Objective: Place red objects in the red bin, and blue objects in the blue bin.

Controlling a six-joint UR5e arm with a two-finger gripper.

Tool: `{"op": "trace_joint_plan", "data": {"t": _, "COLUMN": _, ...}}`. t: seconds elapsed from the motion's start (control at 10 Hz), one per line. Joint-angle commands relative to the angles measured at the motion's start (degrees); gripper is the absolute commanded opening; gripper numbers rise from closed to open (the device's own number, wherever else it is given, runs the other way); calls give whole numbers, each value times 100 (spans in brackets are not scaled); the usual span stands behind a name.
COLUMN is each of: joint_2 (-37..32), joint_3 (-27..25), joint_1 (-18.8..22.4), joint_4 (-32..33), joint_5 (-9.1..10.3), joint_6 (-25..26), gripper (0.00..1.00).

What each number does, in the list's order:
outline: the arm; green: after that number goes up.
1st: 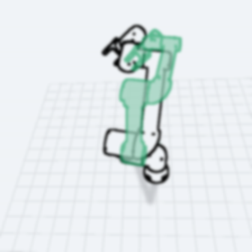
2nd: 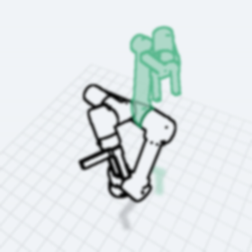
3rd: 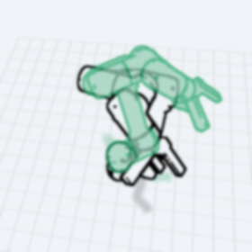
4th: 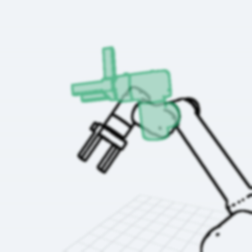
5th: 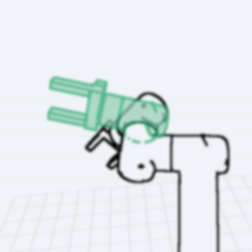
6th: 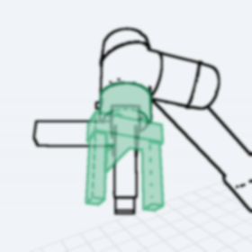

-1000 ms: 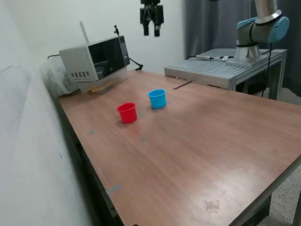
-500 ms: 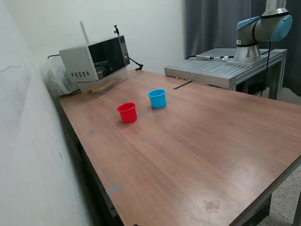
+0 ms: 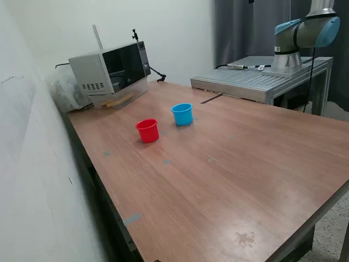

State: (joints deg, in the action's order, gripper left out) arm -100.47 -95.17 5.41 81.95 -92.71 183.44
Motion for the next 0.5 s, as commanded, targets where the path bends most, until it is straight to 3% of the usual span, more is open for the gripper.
{"op": "trace_joint_plan", "data": {"t": 0.0, "joint_2": -25, "joint_3": -29, "joint_1": 134, "joint_4": -721, "joint_5": 7, "joint_6": 333, "gripper": 100}}
{"op": "trace_joint_plan", "data": {"t": 0.2, "joint_2": -34, "joint_3": -107, "joint_1": 249, "joint_4": -1250, "joint_5": 7, "joint_6": 333, "gripper": 100}}
{"op": "trace_joint_plan", "data": {"t": 0.4, "joint_2": -34, "joint_3": -160, "joint_1": 250, "joint_4": -1260, "joint_5": 16, "joint_6": 333, "gripper": 100}}
